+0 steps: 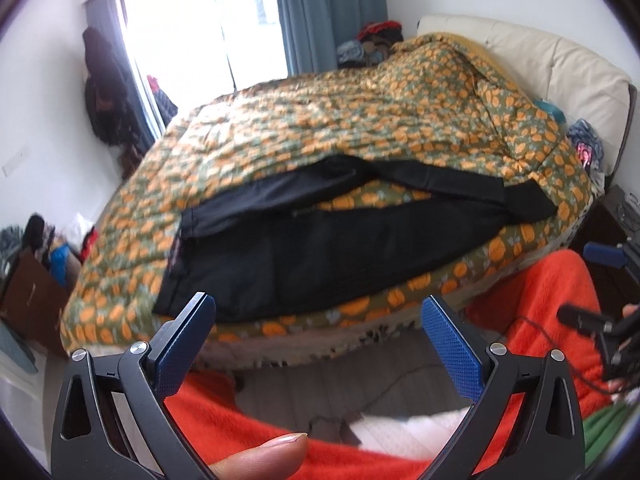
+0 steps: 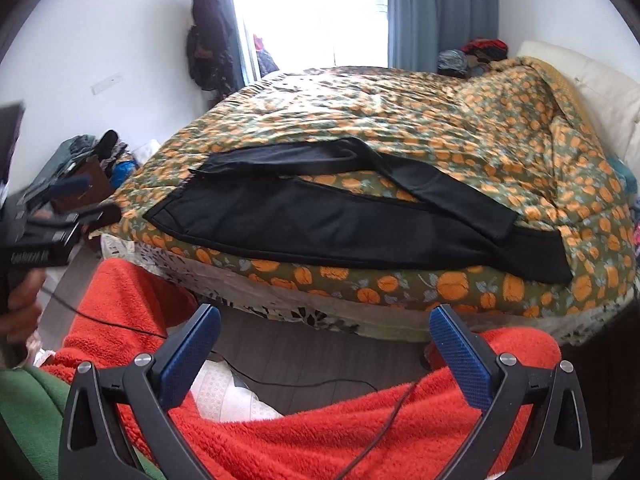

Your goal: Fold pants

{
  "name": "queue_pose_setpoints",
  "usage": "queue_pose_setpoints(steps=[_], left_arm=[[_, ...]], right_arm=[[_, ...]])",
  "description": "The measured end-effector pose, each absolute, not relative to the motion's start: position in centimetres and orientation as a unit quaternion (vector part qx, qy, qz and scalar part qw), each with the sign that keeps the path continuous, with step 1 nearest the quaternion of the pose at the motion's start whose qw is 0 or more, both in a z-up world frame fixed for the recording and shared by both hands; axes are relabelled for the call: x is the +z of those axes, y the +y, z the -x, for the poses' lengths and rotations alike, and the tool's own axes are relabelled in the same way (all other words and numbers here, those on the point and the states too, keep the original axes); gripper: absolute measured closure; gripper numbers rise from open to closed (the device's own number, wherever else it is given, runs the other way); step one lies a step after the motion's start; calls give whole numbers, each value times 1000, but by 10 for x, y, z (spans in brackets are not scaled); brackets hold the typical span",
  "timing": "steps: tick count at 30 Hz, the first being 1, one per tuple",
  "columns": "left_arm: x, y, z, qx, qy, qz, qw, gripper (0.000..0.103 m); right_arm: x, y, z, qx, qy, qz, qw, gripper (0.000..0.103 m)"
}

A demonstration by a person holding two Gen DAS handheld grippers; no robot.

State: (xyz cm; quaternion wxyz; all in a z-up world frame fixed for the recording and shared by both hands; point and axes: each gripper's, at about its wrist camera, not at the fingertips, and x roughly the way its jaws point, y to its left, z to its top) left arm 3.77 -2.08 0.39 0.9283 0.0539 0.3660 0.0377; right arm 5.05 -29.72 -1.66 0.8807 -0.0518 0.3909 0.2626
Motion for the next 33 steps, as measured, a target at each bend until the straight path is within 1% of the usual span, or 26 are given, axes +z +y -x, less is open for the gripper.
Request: queue_pose_setpoints(steps=[5, 10, 16, 18, 19, 20, 21, 22, 23, 26, 27, 30, 31, 33], left_arm=[[13, -21, -62, 30, 360, -56, 931, 0], [12, -12, -81, 42, 360, -57, 930, 0], [-4, 5, -107, 63, 383, -32, 921, 0], [-10, 8, -114, 66, 394, -27, 917, 0], [-12, 8, -116, 67, 397, -26, 915, 0], [-14, 9, -118, 70, 401, -25, 913, 0], [-16, 9, -119, 72, 403, -24, 912, 0], [-17, 10, -119, 74, 405, -22, 911, 0], [-18, 11, -120, 79, 407, -17, 910, 0], [-27, 14, -123, 89, 422, -2, 902, 0], [-30, 15, -124, 91, 428, 1, 899, 0], [-42, 16, -130, 95, 452, 6, 887, 0], [-44, 16, -131, 96, 456, 6, 885, 0], [-48, 13, -134, 99, 463, 3, 881, 0]], right_arm=[[-9, -285, -66, 282, 361, 46, 888, 0], [-7, -299, -101, 291, 343, 28, 893, 0], [-39, -350, -180, 225, 365, 63, 901, 0], [-61, -369, -218, 187, 384, 94, 899, 3], [-71, -378, -234, 174, 395, 107, 896, 14], [-89, -388, -259, 155, 417, 123, 887, 28], [-100, -397, -272, 145, 432, 134, 880, 36], [-112, -404, -286, 139, 447, 145, 872, 48], [-125, -410, -304, 138, 462, 155, 862, 54], [-148, -420, -337, 149, 483, 179, 844, 65], [-154, -419, -343, 155, 489, 191, 837, 67], [-180, -406, -356, 187, 498, 256, 807, 71], [-189, -401, -360, 191, 497, 287, 796, 72], [-198, -396, -363, 200, 493, 311, 788, 72]])
